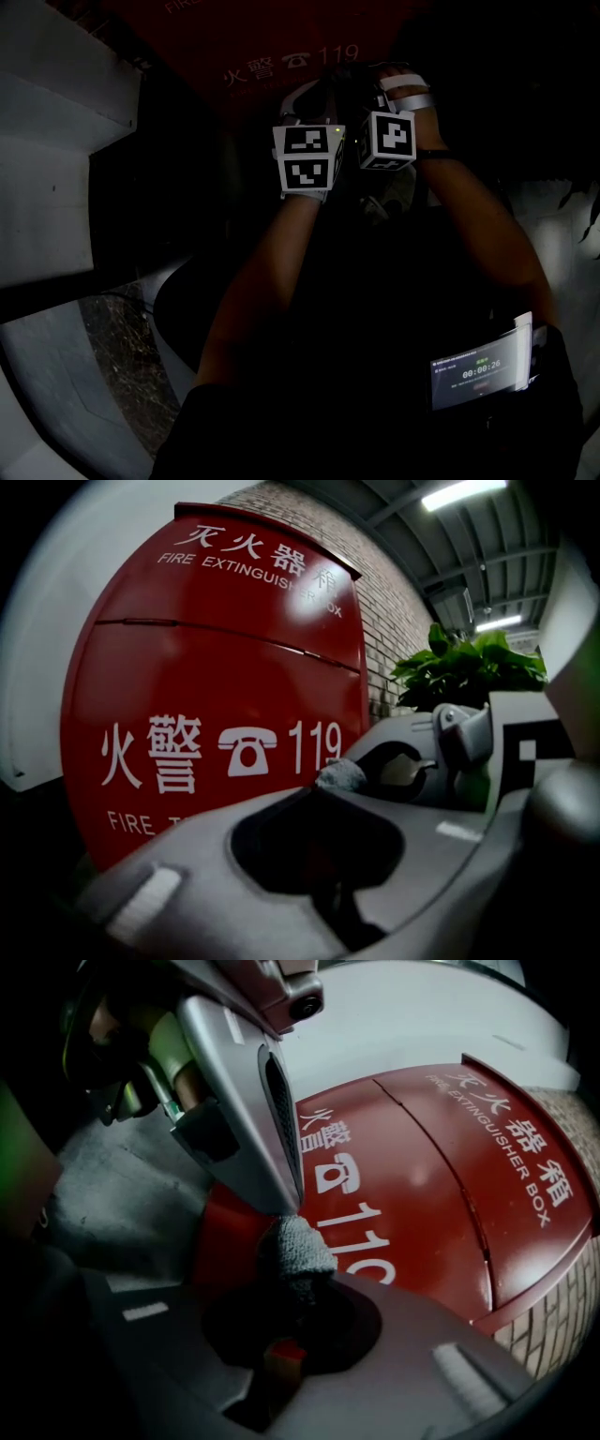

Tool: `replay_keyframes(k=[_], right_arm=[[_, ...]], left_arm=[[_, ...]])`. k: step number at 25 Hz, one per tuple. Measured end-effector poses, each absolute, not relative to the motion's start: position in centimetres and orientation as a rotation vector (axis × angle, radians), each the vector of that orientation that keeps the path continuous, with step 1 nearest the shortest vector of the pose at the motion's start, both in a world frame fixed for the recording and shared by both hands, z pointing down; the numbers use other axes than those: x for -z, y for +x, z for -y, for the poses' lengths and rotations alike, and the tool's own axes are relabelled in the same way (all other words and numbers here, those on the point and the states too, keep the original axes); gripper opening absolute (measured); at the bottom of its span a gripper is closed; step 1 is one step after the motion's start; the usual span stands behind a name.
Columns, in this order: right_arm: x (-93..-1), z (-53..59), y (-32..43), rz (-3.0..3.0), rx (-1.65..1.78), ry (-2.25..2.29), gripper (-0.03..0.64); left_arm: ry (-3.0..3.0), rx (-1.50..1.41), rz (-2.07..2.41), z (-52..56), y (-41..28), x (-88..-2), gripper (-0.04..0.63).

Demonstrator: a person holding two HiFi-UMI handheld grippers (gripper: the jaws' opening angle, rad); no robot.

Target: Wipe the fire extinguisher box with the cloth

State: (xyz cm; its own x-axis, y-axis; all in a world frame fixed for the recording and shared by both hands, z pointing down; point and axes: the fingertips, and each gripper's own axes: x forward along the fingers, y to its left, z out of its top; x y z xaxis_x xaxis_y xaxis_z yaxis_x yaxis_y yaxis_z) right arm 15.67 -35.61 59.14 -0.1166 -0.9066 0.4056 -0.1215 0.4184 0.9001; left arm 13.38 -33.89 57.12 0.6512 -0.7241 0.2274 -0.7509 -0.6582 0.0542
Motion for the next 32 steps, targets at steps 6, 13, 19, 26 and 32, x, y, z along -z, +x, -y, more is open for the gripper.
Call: replay_keyframes(k=[6, 13, 19, 26, 32], right_arm=[[-61.3, 36.1, 15.1, 1.566, 0.857, 0.883, 0.028], [-63.1, 36.1, 14.7, 1.586, 0.815, 0.860, 0.028], [-66.1, 35.9, 14.7, 1.601, 0.747, 0.796, 0.026], [-69.7, 35.7, 14.9, 1.603, 0.687, 0.726, 0.026], [-72.3, 35.4, 15.1, 1.611, 0.674, 0.674, 0.028]], left_arm=[[2.689, -0.286, 1.255, 34.8, 12.8, -58.3, 0.002], [2.679, -0.325, 1.225, 35.0, 13.1, -60.2, 0.002], [2.663, -0.391, 1.230, 35.2, 12.9, -62.7, 0.002], [2.637, -0.430, 1.144, 34.0, 14.3, -63.9, 0.002], [2.594, -0.442, 1.140, 34.1, 13.9, -64.5, 0.002]])
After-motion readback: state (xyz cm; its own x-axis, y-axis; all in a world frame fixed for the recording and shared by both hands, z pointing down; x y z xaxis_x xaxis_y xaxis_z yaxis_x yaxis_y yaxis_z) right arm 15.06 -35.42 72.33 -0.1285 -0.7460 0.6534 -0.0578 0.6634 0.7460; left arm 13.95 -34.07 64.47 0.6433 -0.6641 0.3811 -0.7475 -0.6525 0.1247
